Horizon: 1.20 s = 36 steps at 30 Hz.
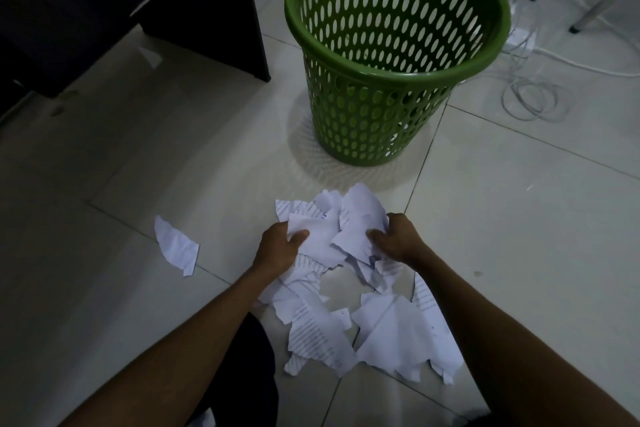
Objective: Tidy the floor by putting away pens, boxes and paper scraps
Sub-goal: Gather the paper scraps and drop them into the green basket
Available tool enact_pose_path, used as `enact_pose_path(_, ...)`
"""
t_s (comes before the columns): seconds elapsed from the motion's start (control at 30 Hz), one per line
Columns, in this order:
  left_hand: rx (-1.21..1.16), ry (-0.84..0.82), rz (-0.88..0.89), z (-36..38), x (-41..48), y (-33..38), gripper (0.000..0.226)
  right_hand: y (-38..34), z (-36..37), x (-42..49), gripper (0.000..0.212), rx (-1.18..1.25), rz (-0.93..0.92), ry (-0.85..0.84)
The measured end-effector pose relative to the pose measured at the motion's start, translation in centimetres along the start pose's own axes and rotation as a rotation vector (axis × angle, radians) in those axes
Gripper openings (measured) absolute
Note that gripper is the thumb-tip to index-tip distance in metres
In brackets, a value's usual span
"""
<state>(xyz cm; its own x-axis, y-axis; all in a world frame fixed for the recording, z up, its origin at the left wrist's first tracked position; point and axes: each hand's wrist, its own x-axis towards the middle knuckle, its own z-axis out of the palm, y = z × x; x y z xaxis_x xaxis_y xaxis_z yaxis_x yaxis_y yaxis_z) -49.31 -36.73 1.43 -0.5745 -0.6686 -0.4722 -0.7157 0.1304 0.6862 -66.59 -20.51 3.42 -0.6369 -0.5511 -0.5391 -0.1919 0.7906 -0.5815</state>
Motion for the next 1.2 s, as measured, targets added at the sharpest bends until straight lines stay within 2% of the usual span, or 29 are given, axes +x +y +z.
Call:
enact_pose_path(0.13,0.133,0.046,0.08,0.1,0.7,0.0,0.049,-0.5,0.6,1.1,0.053,-0.11,-0.029,-0.016)
enact_pose_path(0.27,0.149,0.064,0.099,0.6,1.1,0.0,0.052,-0.8,0.9,1.9,0.05,-0.113,-0.059,-0.029)
enact_pose_path(0.4,0.183,0.08,0.102,0.9,1.5,-0.3,0.042,-0.9,1.4,2.6,0.049,-0.164,-0.05,-0.066)
enact_pose_path(0.5,0.163,0.084,0.059,0.7,1.7,-0.6,0.044,-0.5,2.2,3.5,0.026,-0.196,-0.057,-0.023)
enact_pose_path(0.63,0.154,0.088,-0.013,0.7,1.6,-0.7,0.049,-0.9,2.1,2.8,0.026,-0.201,-0.079,-0.006)
enact_pose_path(0.7,0.16,0.086,-0.043,0.7,1.6,-0.8,0.048,-1.0,2.1,2.4,0.052,-0.189,-0.108,-0.019)
enact_pose_path(0.73,0.146,0.084,-0.056,0.7,1.5,-0.9,0.047,-1.1,2.1,2.3,0.056,-0.17,-0.118,-0.019)
enact_pose_path(0.9,-0.006,0.048,-0.066,0.4,1.0,-0.7,0.047,-1.5,2.2,2.0,0.052,-0.087,-0.099,0.014)
enact_pose_path(1.03,-0.073,0.016,-0.054,-0.1,-0.1,0.1,0.05,-2.3,2.3,0.7,0.042,-0.031,-0.035,-0.066)
enact_pose_path(1.2,-0.103,0.072,0.012,-2.0,-1.2,1.9,0.042,-4.0,0.6,-1.5,0.045,0.178,-0.022,-0.07)
